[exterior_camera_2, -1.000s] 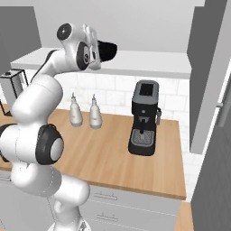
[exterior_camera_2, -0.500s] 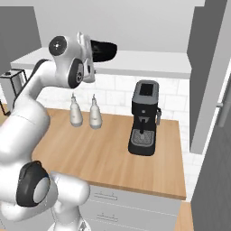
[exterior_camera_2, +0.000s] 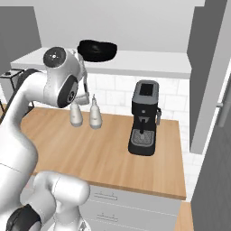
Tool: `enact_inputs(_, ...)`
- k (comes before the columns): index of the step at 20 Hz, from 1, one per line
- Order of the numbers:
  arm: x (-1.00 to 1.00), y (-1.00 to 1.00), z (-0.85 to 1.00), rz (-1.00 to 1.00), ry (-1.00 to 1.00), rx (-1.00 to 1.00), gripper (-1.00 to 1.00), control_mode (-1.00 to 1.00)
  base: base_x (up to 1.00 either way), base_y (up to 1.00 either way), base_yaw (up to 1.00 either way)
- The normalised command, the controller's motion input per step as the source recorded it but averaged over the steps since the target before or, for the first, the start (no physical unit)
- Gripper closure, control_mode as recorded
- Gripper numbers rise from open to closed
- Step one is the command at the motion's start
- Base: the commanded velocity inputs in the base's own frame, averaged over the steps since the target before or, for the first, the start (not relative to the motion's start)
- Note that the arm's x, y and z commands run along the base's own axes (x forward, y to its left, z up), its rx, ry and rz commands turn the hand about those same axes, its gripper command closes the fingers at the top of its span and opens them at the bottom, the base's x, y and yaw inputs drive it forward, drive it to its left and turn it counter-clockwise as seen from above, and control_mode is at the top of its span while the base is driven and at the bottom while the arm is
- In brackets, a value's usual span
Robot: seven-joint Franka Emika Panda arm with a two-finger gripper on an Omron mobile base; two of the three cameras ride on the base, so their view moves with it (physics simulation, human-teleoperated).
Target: Pick up the bowls on the counter and stack them on top of one another in the open cabinet. Place the smaller bowl on top of the larger bowl.
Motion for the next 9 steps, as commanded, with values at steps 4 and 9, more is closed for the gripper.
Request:
enact_inputs(4,-1.00,0.03,-0.73,0.17,0.33,-0.05,-1.00,-1.00,0.00,0.00,0.00)
enact_inputs(9,-1.00,0.12,-0.94,0.17,0.31,-0.12,-1.00,-1.00,0.00,0.00,0.00)
